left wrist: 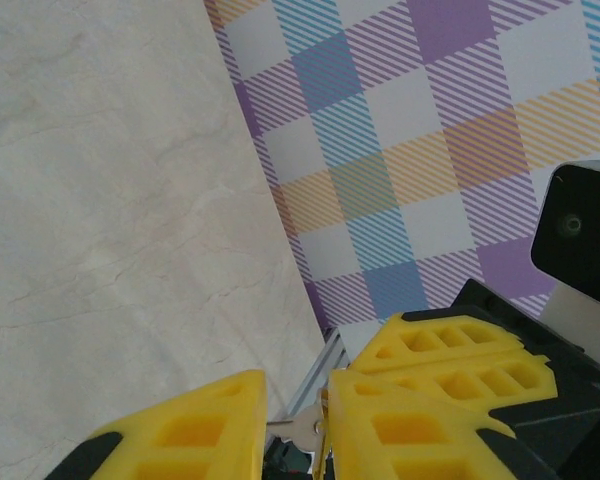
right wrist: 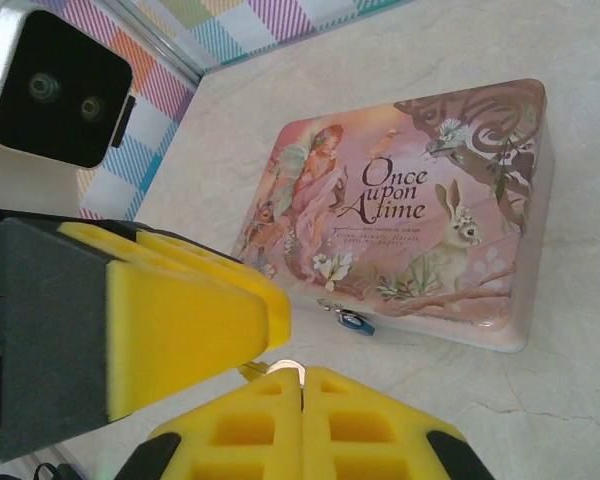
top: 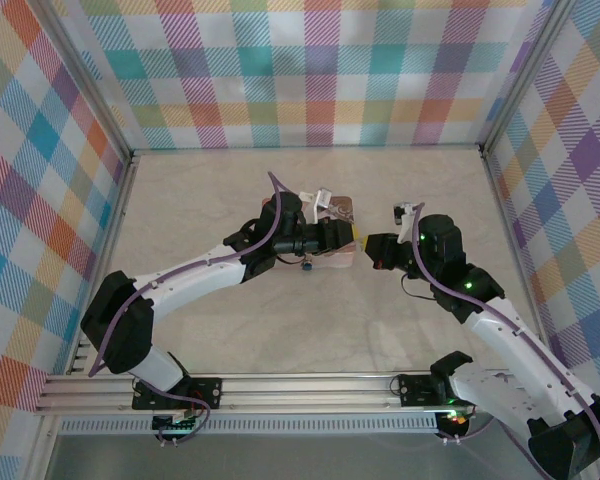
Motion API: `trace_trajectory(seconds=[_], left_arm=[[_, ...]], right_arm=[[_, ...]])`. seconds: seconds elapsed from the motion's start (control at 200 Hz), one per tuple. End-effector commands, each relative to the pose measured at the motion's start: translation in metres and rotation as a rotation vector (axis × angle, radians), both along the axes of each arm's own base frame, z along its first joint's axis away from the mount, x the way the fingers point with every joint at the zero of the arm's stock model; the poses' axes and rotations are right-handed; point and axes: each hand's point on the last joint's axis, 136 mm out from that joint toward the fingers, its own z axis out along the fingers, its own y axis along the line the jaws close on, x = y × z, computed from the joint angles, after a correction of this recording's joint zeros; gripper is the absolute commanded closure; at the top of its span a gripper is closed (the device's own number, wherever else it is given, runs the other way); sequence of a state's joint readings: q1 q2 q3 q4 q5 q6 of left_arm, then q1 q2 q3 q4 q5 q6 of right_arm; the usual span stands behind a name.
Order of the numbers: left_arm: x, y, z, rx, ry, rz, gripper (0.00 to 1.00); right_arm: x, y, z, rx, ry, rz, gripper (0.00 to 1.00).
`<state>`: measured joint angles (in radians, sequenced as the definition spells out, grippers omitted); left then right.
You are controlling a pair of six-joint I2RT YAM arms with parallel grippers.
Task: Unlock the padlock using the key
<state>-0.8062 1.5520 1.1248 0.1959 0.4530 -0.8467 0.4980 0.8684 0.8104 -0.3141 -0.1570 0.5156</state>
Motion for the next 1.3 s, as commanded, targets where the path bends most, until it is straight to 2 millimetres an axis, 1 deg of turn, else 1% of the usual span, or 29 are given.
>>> trace_trajectory(seconds=[0.0,0.115,0.165,0.175,0.24,0.295,0.345,0.38,0.525,0.625,0.68,0.765,0.855,1.0,1.125,1.2,1.295], left_arm=[[-0.005,-0.008,0.018,-0.043,-0.041,-0.027,0.85],[-0.005,-0.006,0.016,-0.031,-0.048,-0.024,0.99],[-0.005,-0.006,0.014,-0.024,-0.052,-0.023,1.0],[-0.005,-0.005,0.015,-0.023,-0.054,-0.021,1.0],[-0.005,-0.003,0.014,-0.006,-0.068,-0.019,1.0],[-0.006,0.0,0.012,0.018,-0.084,-0.02,1.0],[-0.006,0.004,0.011,0.049,-0.097,-0.017,1.0],[-0.007,0.006,0.009,0.073,-0.108,-0.022,1.0],[-0.016,0.012,0.006,0.173,-0.153,-0.09,1.0],[-0.023,0.017,0.004,0.229,-0.177,-0.136,1.0],[-0.027,0.019,0.007,0.234,-0.193,-0.157,1.0],[-0.029,0.023,0.014,0.221,-0.215,-0.166,1.0],[-0.032,0.023,0.019,0.189,-0.232,-0.176,1.0],[-0.038,0.022,0.029,0.135,-0.26,-0.2,1.0],[-0.042,0.021,0.032,0.113,-0.266,-0.22,1.0],[-0.044,0.021,0.033,0.106,-0.268,-0.229,1.0],[-0.044,0.022,0.034,0.104,-0.273,-0.225,1.0]], right_arm=[[0.0,0.002,0.008,0.022,-0.036,0.003,1.0],[-0.001,0.002,0.005,0.015,-0.031,0.005,1.0],[-0.001,0.002,0.003,0.009,-0.027,0.007,1.0],[-0.002,0.002,0.003,0.008,-0.026,0.006,0.99],[-0.003,0.0,0.0,-0.002,-0.022,0.001,0.76],[-0.004,-0.004,-0.001,-0.012,-0.023,-0.012,0.65],[-0.005,-0.007,-0.003,-0.018,-0.027,-0.021,0.52],[-0.007,-0.008,-0.003,-0.022,-0.031,-0.018,0.48],[-0.01,-0.007,-0.005,-0.022,-0.024,-0.003,0.42],[-0.009,-0.003,-0.006,-0.007,-0.029,0.011,0.41],[-0.009,0.0,-0.006,0.009,-0.055,0.029,0.41],[-0.008,-0.001,-0.005,0.037,-0.066,0.015,0.43],[-0.012,0.006,0.0,0.079,-0.052,0.074,0.44],[-0.022,0.021,0.013,0.205,-0.105,0.187,0.53],[-0.026,0.022,0.016,0.268,-0.119,0.215,0.55],[-0.029,0.026,0.02,0.295,-0.121,0.252,0.57],[-0.034,0.03,0.023,0.321,-0.129,0.292,0.57]])
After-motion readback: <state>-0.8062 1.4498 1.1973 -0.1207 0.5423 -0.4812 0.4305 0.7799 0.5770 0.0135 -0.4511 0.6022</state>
